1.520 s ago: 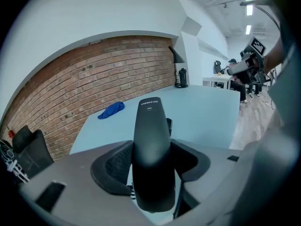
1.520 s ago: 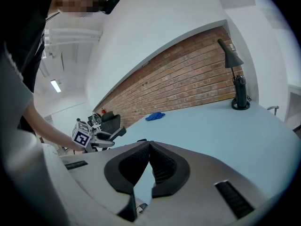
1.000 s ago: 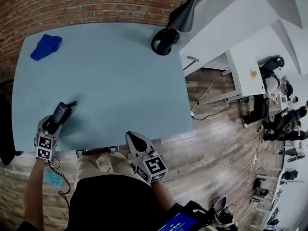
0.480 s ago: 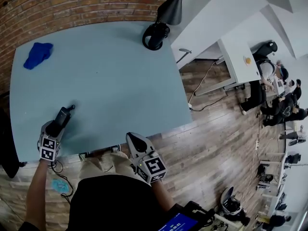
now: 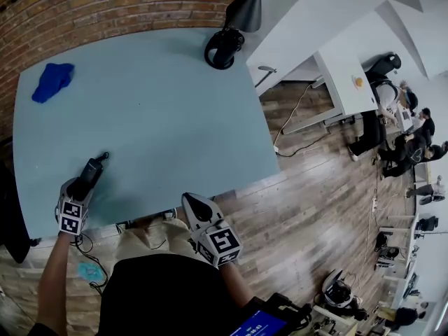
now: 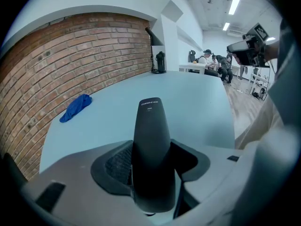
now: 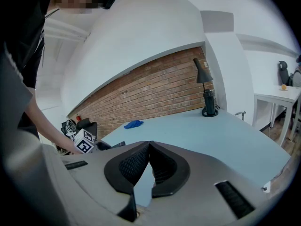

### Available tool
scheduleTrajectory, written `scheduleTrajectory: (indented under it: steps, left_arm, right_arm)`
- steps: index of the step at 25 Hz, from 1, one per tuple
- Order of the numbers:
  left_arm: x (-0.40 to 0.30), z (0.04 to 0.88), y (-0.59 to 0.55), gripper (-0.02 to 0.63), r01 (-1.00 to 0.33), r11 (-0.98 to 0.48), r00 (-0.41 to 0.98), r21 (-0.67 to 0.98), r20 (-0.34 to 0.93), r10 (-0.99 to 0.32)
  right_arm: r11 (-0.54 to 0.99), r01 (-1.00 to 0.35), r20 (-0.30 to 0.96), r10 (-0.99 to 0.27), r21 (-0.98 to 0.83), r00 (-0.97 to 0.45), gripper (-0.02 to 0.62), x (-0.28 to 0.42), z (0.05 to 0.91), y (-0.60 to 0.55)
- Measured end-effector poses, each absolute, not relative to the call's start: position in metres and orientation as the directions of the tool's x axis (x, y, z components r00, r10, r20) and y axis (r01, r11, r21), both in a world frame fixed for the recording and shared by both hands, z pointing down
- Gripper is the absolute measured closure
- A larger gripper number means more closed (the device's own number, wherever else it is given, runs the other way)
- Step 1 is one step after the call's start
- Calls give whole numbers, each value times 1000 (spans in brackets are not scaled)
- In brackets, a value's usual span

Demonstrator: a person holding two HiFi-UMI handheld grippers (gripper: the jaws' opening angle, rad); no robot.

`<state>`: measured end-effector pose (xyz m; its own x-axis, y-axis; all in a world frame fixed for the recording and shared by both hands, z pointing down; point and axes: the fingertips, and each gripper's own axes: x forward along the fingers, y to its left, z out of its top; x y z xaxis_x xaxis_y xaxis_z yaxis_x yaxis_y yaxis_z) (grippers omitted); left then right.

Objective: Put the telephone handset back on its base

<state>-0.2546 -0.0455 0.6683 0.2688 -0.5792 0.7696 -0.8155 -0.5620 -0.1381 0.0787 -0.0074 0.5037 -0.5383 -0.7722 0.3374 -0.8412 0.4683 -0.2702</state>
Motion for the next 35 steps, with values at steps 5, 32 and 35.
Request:
scheduleTrajectory:
  steps: [5, 32, 35]
  left_arm:
    - [-258, 676, -40, 334, -812, -569, 273, -128, 779, -565]
    - [-247, 553, 26, 334, -936, -316, 352, 157, 492, -797]
    - [-251, 520, 17, 334, -947, -291, 321, 135, 420, -849]
  right_arm:
    - [466, -841, 335, -773, -274, -538, 578, 75, 504, -7]
    - [701, -640, 292, -570, -315, -768, 578, -59, 488, -35]
    - [769, -564, 272, -497, -302, -824, 578, -104, 478, -38]
